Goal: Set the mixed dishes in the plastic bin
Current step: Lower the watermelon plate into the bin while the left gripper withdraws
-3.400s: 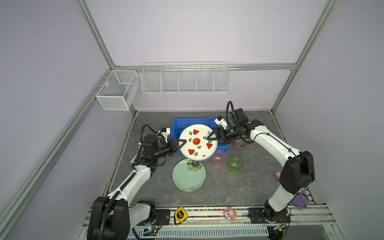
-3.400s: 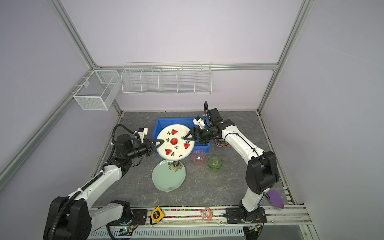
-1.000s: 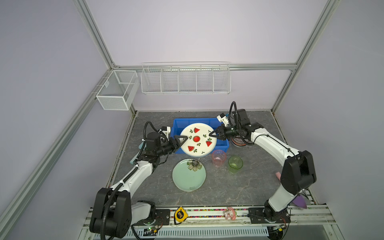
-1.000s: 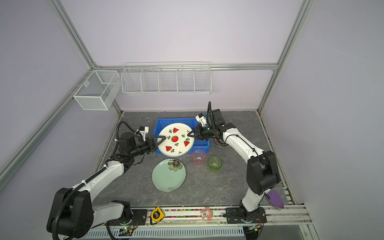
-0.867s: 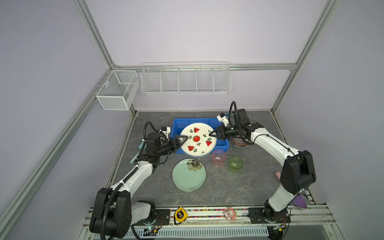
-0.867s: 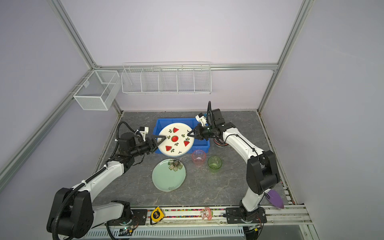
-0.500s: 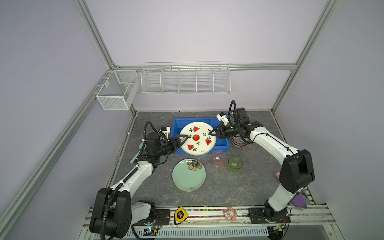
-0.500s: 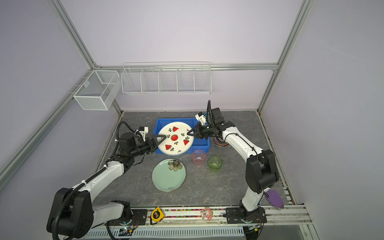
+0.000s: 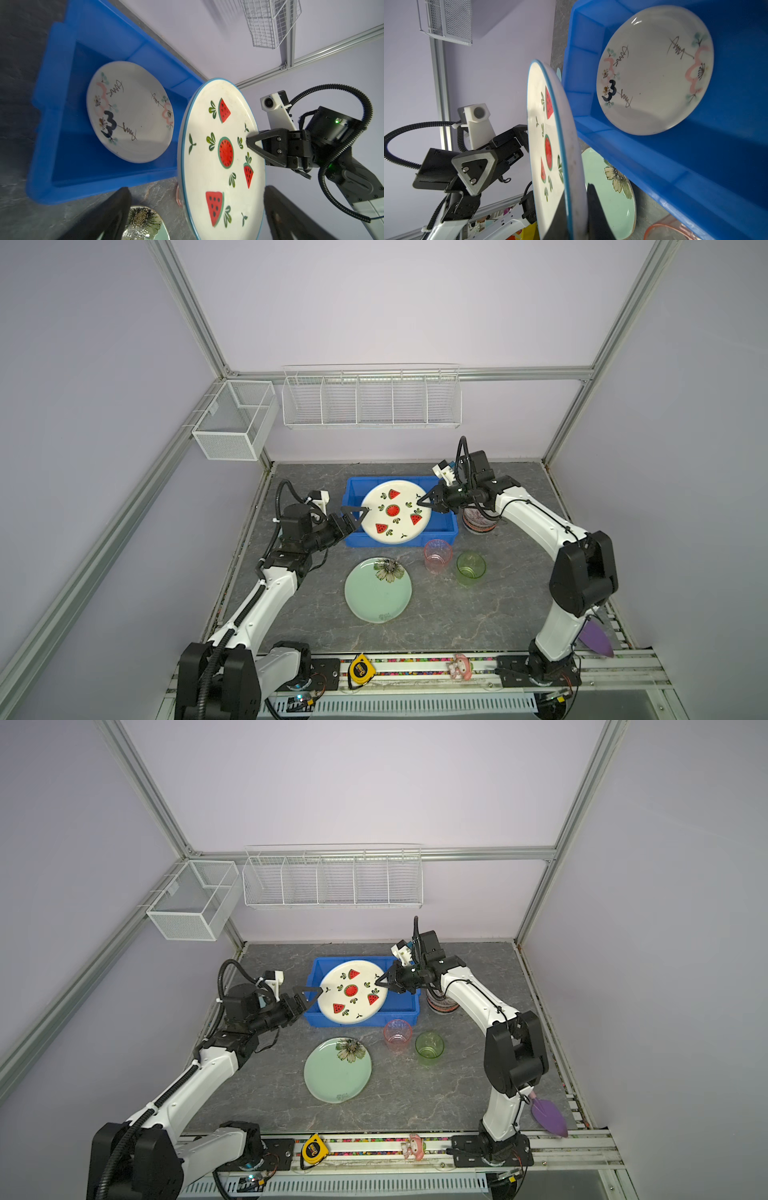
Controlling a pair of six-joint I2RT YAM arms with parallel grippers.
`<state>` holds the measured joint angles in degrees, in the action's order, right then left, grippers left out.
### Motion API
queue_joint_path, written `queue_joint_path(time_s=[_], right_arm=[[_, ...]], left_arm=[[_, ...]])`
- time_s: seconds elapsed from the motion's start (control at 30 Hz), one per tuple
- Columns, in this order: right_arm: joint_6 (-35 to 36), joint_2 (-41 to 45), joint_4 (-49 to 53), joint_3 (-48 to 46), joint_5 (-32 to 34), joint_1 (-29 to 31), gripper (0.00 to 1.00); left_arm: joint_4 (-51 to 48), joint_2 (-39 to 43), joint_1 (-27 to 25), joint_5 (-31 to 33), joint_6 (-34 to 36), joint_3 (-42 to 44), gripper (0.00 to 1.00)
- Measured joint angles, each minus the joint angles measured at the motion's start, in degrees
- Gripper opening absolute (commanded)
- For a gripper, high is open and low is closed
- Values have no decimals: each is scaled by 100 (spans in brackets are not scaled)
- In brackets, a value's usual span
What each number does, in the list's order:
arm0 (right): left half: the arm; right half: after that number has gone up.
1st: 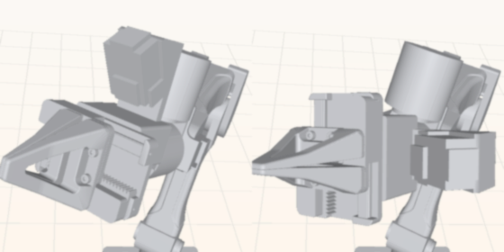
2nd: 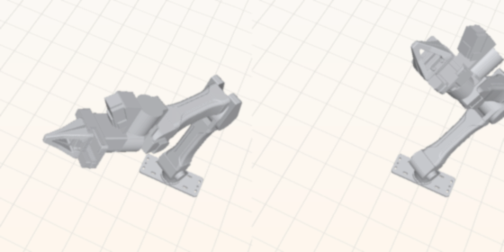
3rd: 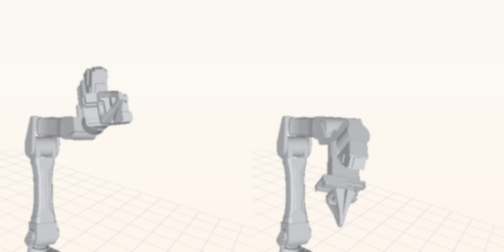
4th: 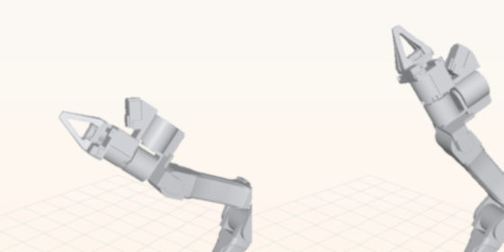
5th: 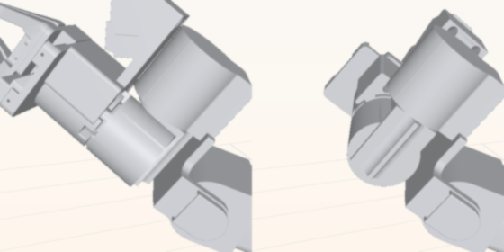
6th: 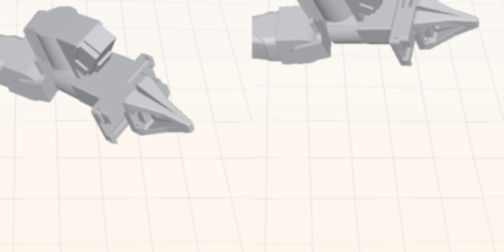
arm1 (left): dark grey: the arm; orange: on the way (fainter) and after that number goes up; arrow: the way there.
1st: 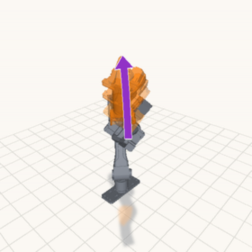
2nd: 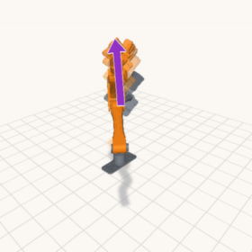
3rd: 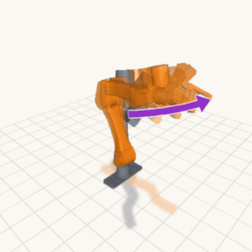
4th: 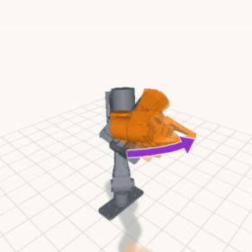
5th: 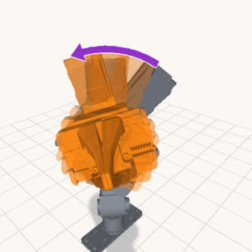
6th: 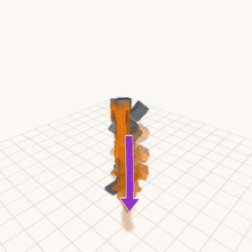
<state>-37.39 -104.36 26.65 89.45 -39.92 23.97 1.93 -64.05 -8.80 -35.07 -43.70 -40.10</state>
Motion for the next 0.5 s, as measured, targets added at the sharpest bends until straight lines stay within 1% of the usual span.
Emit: queue_joint_path(time_s=[0.13, 0.3, 0.4, 0.5], right_arm=[[-37, -435, 26, 546, 173, -22, 7], [-48, -1108, 63, 1202, 411, -24, 7], [-68, -1550, 90, 1539, 522, -26, 7], [-144, -1895, 72, 1685, 610, -26, 7]], left_arm=[[-511, 177, 302, 87, 372, -282, 99], [-955, 245, 350, 166, 726, -501, 99], [-1099, 243, 367, 192, 817, -505, 99], [-1174, 243, 382, 205, 855, -505, 99]])
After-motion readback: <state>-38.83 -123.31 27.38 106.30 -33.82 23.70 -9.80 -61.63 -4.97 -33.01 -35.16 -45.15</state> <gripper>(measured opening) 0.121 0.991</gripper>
